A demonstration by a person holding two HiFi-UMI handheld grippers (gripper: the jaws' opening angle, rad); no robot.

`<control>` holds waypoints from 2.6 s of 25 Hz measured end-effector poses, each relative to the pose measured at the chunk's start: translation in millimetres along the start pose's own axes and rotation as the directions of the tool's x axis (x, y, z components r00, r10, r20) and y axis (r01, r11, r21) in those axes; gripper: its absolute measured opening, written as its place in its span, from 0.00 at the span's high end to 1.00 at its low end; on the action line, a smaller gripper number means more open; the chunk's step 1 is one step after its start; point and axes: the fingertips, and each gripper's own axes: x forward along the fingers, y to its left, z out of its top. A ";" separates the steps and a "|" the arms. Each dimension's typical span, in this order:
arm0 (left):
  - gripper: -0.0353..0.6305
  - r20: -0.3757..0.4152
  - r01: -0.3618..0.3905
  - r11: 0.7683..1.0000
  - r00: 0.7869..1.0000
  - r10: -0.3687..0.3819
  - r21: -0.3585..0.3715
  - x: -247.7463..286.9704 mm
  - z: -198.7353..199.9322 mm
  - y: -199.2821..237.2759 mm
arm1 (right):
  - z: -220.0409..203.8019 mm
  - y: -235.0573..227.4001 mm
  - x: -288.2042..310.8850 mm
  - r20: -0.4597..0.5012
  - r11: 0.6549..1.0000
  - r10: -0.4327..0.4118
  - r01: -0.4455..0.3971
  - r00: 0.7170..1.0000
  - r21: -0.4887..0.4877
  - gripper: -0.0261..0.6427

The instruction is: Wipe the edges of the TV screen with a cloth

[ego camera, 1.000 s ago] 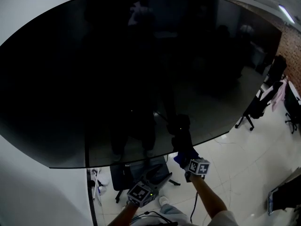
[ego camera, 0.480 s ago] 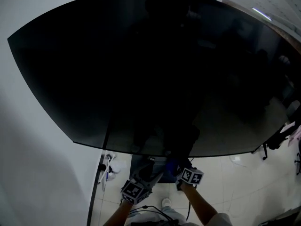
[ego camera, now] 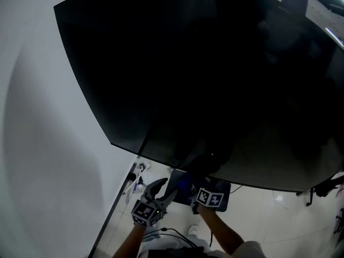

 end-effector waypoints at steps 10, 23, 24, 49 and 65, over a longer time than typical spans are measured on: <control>0.65 0.012 -0.267 0.963 0.964 0.267 0.024 -87.5 -0.7 95.6 | -22.6 115.8 117.0 -0.144 0.978 0.184 -0.196 0.972 -0.072 0.81; 0.65 0.043 -0.505 0.863 0.862 0.504 0.020 -171.0 8.2 144.0 | -46.0 266.8 220.5 -0.273 0.910 0.350 -0.394 0.896 -0.128 0.81; 0.65 0.043 -0.517 0.856 0.856 0.516 0.024 -179.8 10.9 147.8 | -44.4 279.5 223.5 -0.280 0.911 0.343 -0.390 0.897 -0.133 0.81; 0.65 0.163 -0.555 0.831 0.824 0.543 0.040 -270.8 85.8 221.5 | 167.1 528.9 211.8 0.206 0.845 0.533 -0.504 0.821 -0.177 0.81; 0.65 0.228 -0.508 0.857 0.848 0.478 0.093 -257.1 120.8 214.1 | 360.9 672.0 104.6 0.458 0.746 0.660 -0.594 0.596 -0.303 0.81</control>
